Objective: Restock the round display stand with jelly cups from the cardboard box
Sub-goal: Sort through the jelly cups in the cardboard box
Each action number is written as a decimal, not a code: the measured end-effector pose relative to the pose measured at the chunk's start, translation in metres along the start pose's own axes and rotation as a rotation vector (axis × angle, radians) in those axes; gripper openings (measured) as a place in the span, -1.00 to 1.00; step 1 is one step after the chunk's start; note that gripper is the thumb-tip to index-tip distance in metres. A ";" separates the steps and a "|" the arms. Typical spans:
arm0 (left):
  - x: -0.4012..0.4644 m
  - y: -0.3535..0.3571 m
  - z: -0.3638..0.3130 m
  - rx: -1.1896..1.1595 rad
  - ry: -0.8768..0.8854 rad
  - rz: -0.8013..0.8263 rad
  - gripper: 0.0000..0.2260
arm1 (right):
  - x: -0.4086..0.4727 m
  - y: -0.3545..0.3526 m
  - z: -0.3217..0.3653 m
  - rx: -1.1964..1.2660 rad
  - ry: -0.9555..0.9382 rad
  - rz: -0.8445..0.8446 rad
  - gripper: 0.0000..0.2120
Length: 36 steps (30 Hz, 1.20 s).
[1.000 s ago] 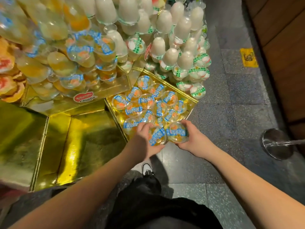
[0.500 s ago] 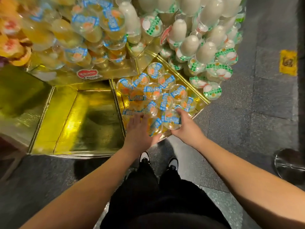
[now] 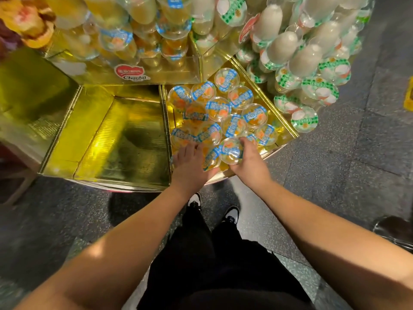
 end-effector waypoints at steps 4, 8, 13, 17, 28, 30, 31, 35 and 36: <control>-0.003 0.014 0.005 0.134 0.033 -0.104 -0.28 | -0.001 0.004 -0.003 0.005 -0.039 -0.027 -0.22; -0.005 0.019 0.008 0.207 0.076 -0.146 -0.25 | -0.001 0.002 -0.009 0.026 -0.066 0.068 -0.14; -0.007 0.023 0.006 0.273 0.098 -0.260 -0.31 | 0.000 -0.005 -0.011 -0.020 -0.067 0.090 -0.19; -0.008 0.023 0.000 0.295 0.087 -0.290 -0.40 | -0.002 -0.005 -0.016 -0.010 -0.055 0.036 -0.20; -0.007 0.023 0.005 0.336 0.114 -0.352 -0.37 | 0.008 -0.007 -0.011 -0.144 -0.063 0.093 -0.14; -0.007 0.024 0.003 0.345 0.106 -0.351 -0.37 | 0.007 -0.008 -0.014 -0.116 -0.044 0.083 -0.15; -0.007 0.024 0.002 0.349 0.101 -0.347 -0.38 | 0.006 -0.008 -0.015 -0.101 -0.037 0.077 -0.14; -0.006 0.027 0.001 0.340 0.096 -0.312 -0.39 | 0.004 -0.010 -0.015 -0.074 -0.038 0.060 -0.15; -0.007 0.027 0.002 0.331 0.098 -0.307 -0.39 | 0.004 -0.010 -0.014 -0.072 -0.042 0.061 -0.16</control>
Point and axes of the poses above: each hand's wrist, its own x-axis towards the middle knuckle, its own y-axis out of the palm, z = x × y, the point moved 5 cm from there along x, towards the middle knuckle, and after that the axes turned 8 degrees about x, right-handed, at the moved point
